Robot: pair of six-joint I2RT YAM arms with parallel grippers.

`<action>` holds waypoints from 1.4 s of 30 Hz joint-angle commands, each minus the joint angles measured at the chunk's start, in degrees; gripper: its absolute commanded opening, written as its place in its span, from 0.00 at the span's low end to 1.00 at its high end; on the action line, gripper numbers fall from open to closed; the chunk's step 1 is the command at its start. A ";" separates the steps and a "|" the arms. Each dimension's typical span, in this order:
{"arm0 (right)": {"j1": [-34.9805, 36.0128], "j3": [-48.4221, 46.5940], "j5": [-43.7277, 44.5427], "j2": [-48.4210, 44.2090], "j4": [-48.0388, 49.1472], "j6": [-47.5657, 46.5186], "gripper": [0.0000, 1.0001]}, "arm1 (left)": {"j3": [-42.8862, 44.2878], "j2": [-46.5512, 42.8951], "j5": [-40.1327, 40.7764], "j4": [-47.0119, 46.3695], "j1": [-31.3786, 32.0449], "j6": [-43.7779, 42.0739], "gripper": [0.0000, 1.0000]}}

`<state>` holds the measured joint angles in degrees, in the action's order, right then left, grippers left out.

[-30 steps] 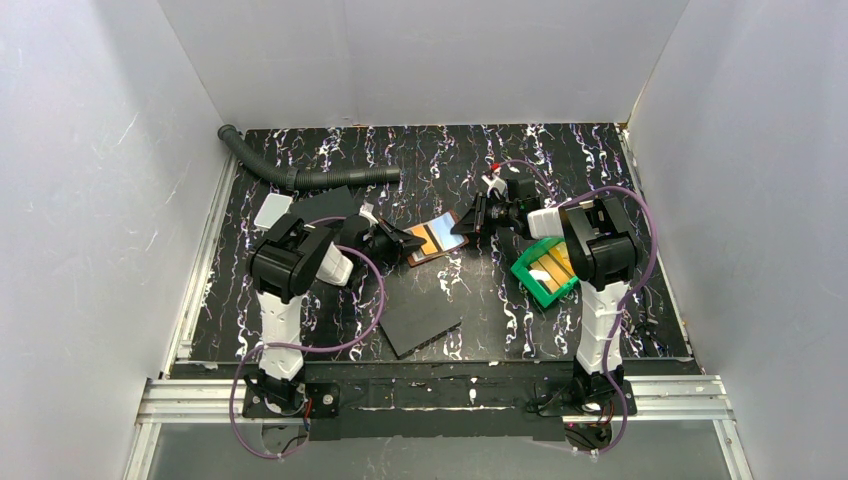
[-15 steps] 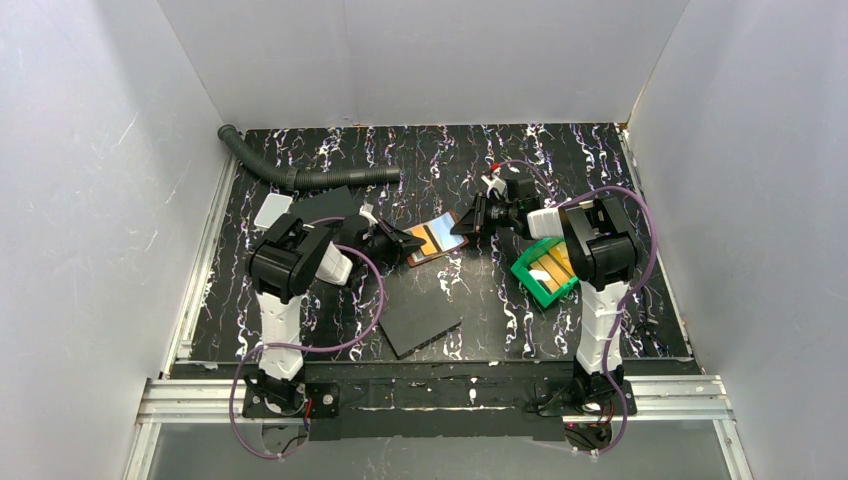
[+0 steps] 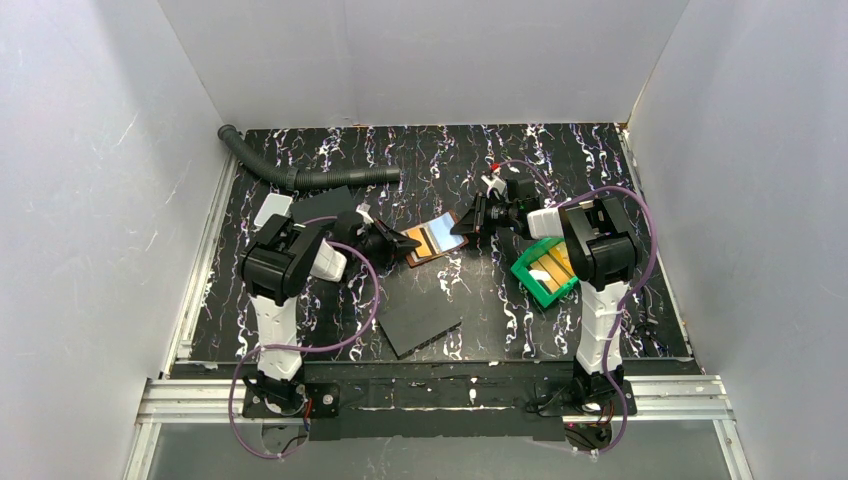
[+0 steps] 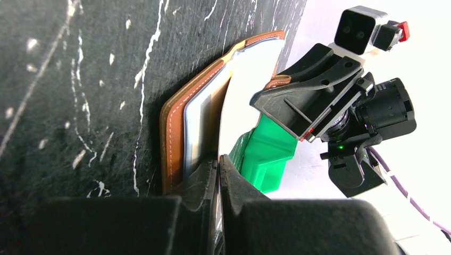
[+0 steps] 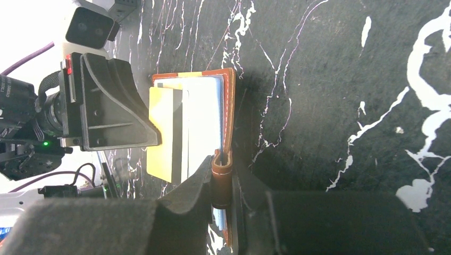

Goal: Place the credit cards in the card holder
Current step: Insert the credit card into the card holder.

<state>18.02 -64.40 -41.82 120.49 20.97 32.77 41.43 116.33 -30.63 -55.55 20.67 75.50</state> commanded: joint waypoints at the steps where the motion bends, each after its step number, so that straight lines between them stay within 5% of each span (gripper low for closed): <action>1: 0.35 -1.16 0.56 1.84 -1.11 -1.37 0.01 | 1.92 -0.77 -1.56 5.19 -0.49 -1.75 0.00; 21: 0.44 -1.69 0.26 2.13 -1.28 -1.30 0.01 | 6.06 4.08 -9.02 5.75 -0.45 -2.33 0.00; 42: 0.70 -1.59 0.38 1.99 -1.28 -1.27 0.01 | 6.45 3.60 0.27 5.35 -0.37 -8.26 0.00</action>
<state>18.02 -65.14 -42.63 121.23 20.99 32.82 47.72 119.81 -35.29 -52.31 20.38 70.02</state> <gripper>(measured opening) 0.217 0.010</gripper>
